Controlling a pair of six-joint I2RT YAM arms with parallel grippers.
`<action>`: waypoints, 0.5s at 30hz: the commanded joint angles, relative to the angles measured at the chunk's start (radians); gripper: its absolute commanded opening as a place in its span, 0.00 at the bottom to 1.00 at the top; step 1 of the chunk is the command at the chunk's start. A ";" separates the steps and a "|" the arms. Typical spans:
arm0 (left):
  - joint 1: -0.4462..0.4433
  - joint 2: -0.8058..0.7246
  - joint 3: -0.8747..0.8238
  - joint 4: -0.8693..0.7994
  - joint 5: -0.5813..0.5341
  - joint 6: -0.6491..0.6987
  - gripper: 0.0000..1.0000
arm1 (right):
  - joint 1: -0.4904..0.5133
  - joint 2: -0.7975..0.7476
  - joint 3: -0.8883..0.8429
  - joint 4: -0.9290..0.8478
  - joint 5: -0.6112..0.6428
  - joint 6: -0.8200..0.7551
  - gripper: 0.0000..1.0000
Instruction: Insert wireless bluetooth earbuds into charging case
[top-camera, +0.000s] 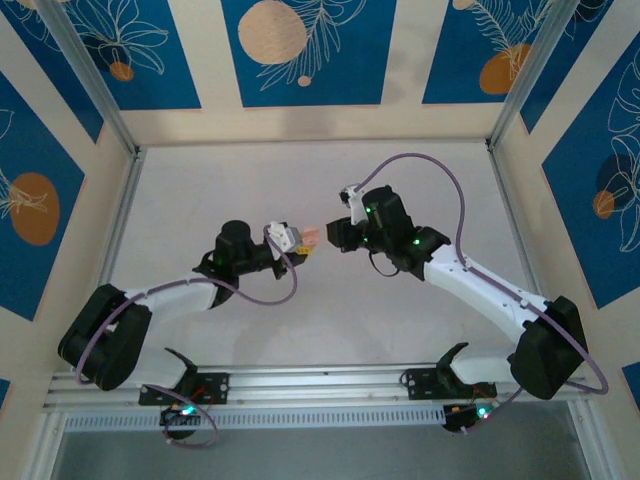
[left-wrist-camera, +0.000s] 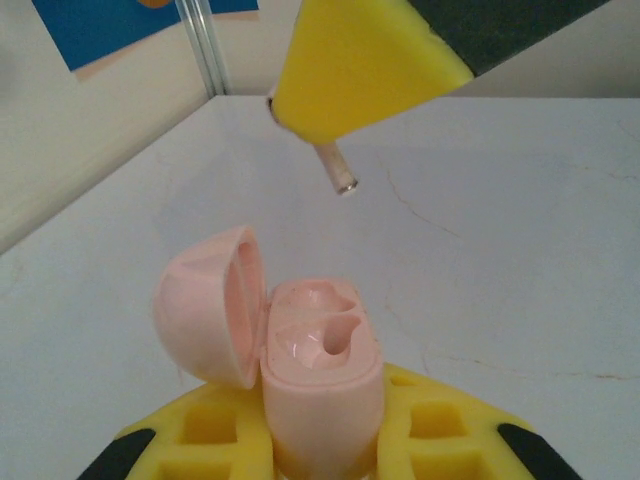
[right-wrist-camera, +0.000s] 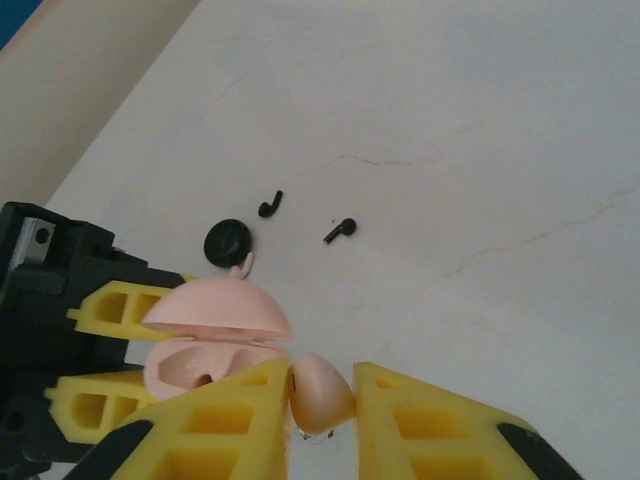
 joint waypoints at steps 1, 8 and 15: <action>-0.021 -0.013 -0.017 0.053 -0.046 0.066 0.15 | 0.017 -0.017 -0.011 0.057 0.030 0.002 0.21; -0.031 -0.020 -0.019 0.060 -0.087 0.079 0.16 | 0.040 -0.011 -0.033 0.094 0.035 0.031 0.21; -0.038 -0.041 -0.020 0.051 -0.098 0.076 0.16 | 0.054 0.022 -0.027 0.115 0.029 0.042 0.20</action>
